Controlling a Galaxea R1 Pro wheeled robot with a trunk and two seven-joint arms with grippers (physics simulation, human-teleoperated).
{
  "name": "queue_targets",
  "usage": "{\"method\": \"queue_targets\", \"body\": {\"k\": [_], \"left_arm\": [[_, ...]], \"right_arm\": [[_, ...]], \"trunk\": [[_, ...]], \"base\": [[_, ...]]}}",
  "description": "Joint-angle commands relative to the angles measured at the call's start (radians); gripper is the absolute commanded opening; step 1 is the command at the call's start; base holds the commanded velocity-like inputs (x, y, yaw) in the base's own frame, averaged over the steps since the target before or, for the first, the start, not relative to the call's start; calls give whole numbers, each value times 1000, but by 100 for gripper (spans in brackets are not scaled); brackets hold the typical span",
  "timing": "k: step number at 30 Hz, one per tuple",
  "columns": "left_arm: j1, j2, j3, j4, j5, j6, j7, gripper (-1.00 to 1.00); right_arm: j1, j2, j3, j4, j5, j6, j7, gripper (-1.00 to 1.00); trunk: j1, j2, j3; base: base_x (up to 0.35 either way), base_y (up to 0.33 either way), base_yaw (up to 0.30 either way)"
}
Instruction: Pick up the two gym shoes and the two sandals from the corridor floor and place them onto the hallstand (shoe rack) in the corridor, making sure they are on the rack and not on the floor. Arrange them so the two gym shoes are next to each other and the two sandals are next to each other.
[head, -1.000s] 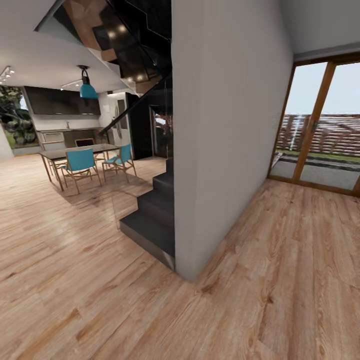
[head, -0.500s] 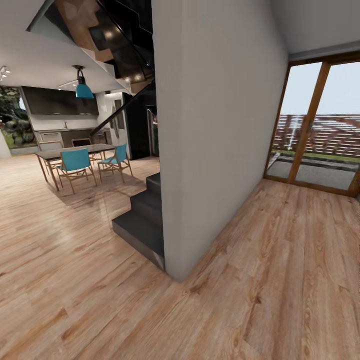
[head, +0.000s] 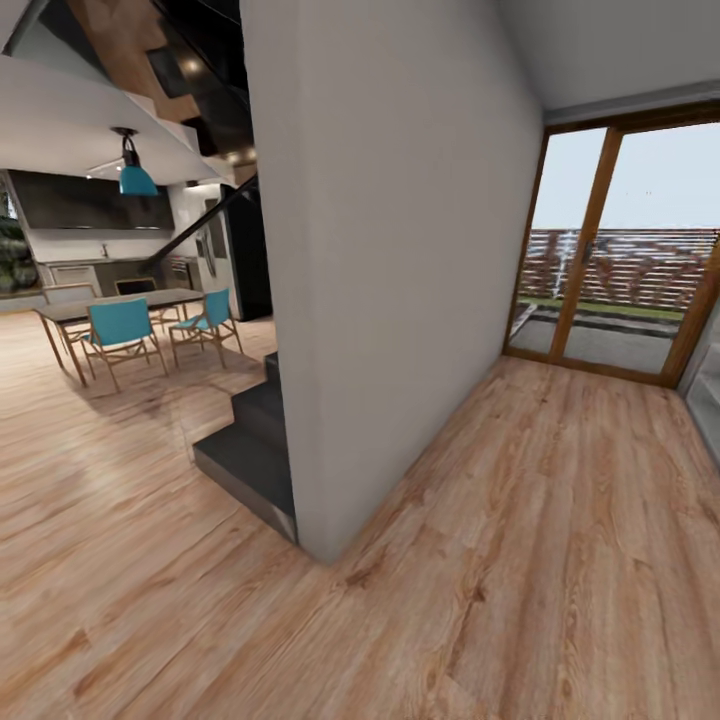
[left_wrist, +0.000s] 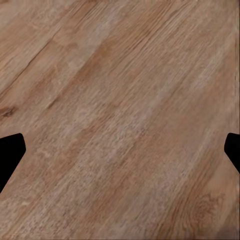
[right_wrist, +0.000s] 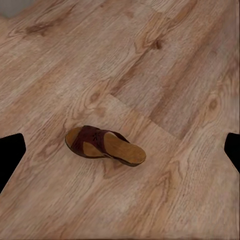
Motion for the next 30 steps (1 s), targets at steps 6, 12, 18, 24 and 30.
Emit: {"method": "queue_targets", "body": {"k": [6, 12, 18, 24, 30], "left_arm": [[0, 1, 1, 0, 0, -3, -1, 100], [-2, 1, 1, 0, 1, -3, -1, 100], [-2, 0, 1, 0, 0, -3, -1, 100], [-2, 1, 1, 0, 0, -3, -1, 100], [-2, 1, 2, 0, 0, -3, -1, 100]], "right_arm": [[-1, 0, 0, 1, 0, -3, 0, 100], [-1, 0, 0, 1, 0, -3, 0, 100], [-1, 0, 0, 1, 0, -3, 0, 100], [-1, 2, 0, 1, 0, -3, 0, 100], [-1, 2, 1, 1, 0, -3, 0, 100]], "trunk": [[0, -1, -1], [0, -1, -1], [0, -1, -1], [0, -1, -1], [0, -1, -1]], "base": [[0, -273, -286], [0, -273, -296], [0, -273, -298], [0, -273, -240], [0, -273, -39]]}}
